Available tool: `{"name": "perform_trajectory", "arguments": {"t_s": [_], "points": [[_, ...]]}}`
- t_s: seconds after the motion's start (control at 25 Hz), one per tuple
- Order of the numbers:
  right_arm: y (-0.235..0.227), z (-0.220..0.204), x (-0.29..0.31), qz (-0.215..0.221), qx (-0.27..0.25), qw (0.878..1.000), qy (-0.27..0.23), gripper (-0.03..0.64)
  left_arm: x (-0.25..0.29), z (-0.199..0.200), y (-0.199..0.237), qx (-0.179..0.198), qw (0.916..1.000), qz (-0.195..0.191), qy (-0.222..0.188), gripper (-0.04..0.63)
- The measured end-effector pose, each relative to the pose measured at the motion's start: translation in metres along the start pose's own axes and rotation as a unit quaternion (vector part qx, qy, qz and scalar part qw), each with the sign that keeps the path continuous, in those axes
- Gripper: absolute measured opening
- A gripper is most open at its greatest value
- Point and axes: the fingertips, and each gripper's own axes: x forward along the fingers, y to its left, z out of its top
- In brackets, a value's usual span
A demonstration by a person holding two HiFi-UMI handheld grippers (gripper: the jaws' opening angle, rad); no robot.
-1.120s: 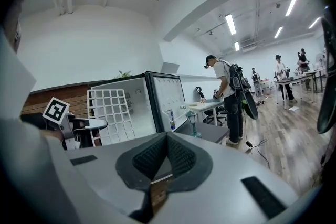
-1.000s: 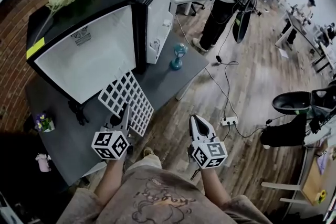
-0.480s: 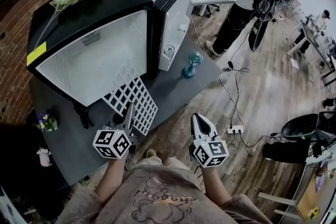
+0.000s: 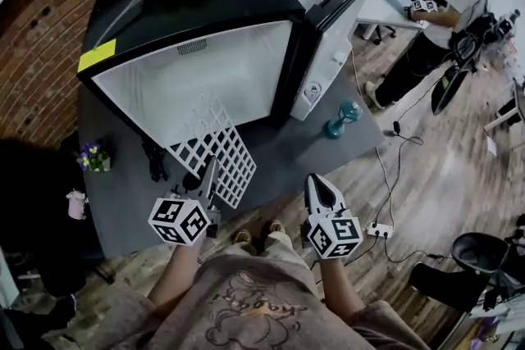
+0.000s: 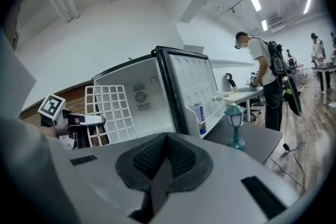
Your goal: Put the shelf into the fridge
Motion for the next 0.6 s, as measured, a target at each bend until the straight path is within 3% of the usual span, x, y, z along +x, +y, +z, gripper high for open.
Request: {"name": "perform_trajectory", "arguments": {"t_s": [0.28,0.44,0.6], "points": [[0.017,0.006,0.051,0.094,-0.022,0.995,0.029,-0.003,-0.023,0.004,0.025,-0.024,0.9958,0.083,-0.032,0.048],[0.027,0.009,0.075,0.143,-0.036,0.988,0.044,-0.003,-0.037,0.006,0.034,-0.048,0.9889,0.128,-0.058,0.048],[0.037,0.013,0.089,0.175,-0.045,0.982,0.048,-0.003,-0.052,0.005,0.046,-0.096,0.9781,0.162,-0.089,0.048]]}}
